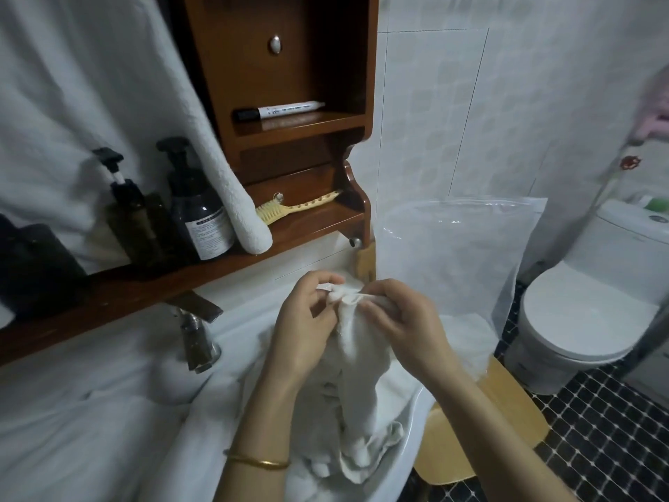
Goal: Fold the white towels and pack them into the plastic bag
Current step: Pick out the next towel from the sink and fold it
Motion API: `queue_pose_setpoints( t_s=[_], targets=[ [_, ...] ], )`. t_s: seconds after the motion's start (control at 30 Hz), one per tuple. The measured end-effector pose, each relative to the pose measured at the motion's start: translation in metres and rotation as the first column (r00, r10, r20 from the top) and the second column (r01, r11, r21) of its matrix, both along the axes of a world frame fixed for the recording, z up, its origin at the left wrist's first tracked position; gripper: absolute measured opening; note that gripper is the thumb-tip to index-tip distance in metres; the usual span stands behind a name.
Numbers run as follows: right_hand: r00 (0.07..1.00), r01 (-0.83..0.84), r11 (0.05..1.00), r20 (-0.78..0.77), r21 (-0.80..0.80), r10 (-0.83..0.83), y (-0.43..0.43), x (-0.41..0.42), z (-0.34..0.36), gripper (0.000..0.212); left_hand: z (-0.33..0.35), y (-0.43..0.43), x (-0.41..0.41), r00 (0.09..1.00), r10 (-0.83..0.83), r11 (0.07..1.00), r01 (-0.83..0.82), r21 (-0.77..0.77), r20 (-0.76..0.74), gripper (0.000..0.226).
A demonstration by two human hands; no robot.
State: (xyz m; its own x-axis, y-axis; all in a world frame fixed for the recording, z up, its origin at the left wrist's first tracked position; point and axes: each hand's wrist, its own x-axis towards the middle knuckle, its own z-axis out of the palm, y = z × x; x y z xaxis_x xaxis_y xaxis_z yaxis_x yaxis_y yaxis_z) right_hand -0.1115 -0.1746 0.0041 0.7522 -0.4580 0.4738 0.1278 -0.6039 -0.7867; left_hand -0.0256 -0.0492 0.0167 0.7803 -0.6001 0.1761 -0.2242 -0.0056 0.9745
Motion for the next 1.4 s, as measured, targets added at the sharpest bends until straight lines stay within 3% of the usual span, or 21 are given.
queue_pose_setpoints(
  t_s=[0.27,0.5,0.7,0.8,0.87,1.0,1.17,1.27,1.4],
  targets=[
    [0.999,0.003,0.987,0.033,0.159,-0.008,0.004,-0.002,-0.001,0.018,-0.001,0.007,0.003,0.967,-0.161,0.978,0.13,-0.163,-0.195,0.029],
    [0.996,-0.048,0.972,0.08,0.23,0.031,0.006,-0.003,-0.004,0.017,0.0,0.006,0.003,0.974,-0.131,0.971,0.088,-0.223,-0.184,0.022],
    [0.996,0.032,0.961,0.068,0.275,-0.053,0.011,0.003,-0.004,0.006,0.001,0.003,0.003,0.989,-0.098,0.979,0.075,-0.19,-0.112,0.018],
    [0.994,0.082,0.967,0.055,0.241,-0.098,0.013,0.006,-0.005,0.014,0.003,0.005,0.002,0.982,-0.145,0.976,0.123,-0.179,-0.12,0.018],
    [0.991,0.105,0.965,0.057,0.242,-0.122,0.014,0.007,-0.005,0.019,0.003,0.007,0.002,0.977,-0.177,0.979,0.162,-0.124,-0.121,0.033],
    [0.99,0.112,0.969,0.063,0.22,-0.129,0.017,0.008,-0.003,0.018,0.002,0.005,0.001,0.995,-0.054,0.998,0.052,-0.023,-0.085,0.04],
    [0.998,0.024,0.983,0.056,0.184,-0.034,0.015,0.006,0.001,0.017,0.004,0.001,0.001,0.976,-0.045,0.997,0.031,-0.067,-0.211,0.044],
    [0.998,-0.06,0.99,-0.01,0.125,0.061,0.01,0.007,0.006,0.016,0.009,-0.003,0.0,0.988,0.055,0.995,-0.066,-0.073,-0.146,0.045],
    [0.992,-0.067,0.997,-0.106,-0.031,0.063,0.001,0.007,0.011,0.017,0.02,-0.01,0.002,0.986,0.165,0.984,-0.165,-0.065,-0.013,0.046]
  ],
)
